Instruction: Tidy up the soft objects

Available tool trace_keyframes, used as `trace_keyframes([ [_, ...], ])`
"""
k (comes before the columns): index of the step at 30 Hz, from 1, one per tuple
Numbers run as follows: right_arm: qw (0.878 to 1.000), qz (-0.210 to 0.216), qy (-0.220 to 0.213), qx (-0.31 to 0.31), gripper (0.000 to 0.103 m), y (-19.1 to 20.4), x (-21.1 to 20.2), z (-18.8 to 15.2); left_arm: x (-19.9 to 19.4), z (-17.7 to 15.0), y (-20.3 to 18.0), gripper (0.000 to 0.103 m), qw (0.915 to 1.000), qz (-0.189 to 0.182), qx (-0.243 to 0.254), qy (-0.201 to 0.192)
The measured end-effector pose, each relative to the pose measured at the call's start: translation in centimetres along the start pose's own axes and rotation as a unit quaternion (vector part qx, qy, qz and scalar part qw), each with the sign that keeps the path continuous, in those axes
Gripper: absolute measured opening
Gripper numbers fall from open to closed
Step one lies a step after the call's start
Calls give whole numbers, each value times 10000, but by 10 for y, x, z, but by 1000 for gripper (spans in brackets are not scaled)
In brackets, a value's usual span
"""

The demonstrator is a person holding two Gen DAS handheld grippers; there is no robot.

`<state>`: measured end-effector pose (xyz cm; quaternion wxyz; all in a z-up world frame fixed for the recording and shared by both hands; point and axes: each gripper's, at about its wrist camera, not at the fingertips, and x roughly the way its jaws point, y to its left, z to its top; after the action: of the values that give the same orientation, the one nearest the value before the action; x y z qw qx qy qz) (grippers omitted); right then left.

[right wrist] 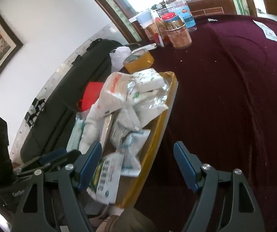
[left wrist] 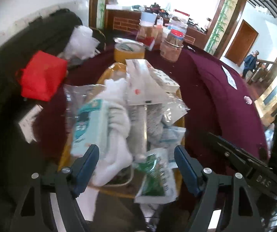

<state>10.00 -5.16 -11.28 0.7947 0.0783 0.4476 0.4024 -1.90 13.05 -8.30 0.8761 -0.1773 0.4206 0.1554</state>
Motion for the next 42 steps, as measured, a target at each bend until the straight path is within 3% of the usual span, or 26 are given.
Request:
trace_keyframes([
  [5,9995,-201,-177,-153,76,16,-16,-13,-18,-14,5,89,9985,395,152,-338],
  [12,9978,-415,-243,-465,76,43,-21,-22,-28,-22,21,89,9986,243,121,-464],
  [18,9965,-441,-278,-658,76,64,-15,-22,-31,-19,34,91,9972,444,120,-596],
  [29,9878,-1125,-322,-1025,80,81,-6,-21,-20,-18,46,92,9973,530,67,-501],
  [34,9914,-943,-160,-897,80,72,-2,-19,-14,-18,42,92,9979,487,132,-404],
  [42,9890,-1052,-325,-984,80,73,-6,-23,-13,-16,39,92,9982,447,110,-372],
])
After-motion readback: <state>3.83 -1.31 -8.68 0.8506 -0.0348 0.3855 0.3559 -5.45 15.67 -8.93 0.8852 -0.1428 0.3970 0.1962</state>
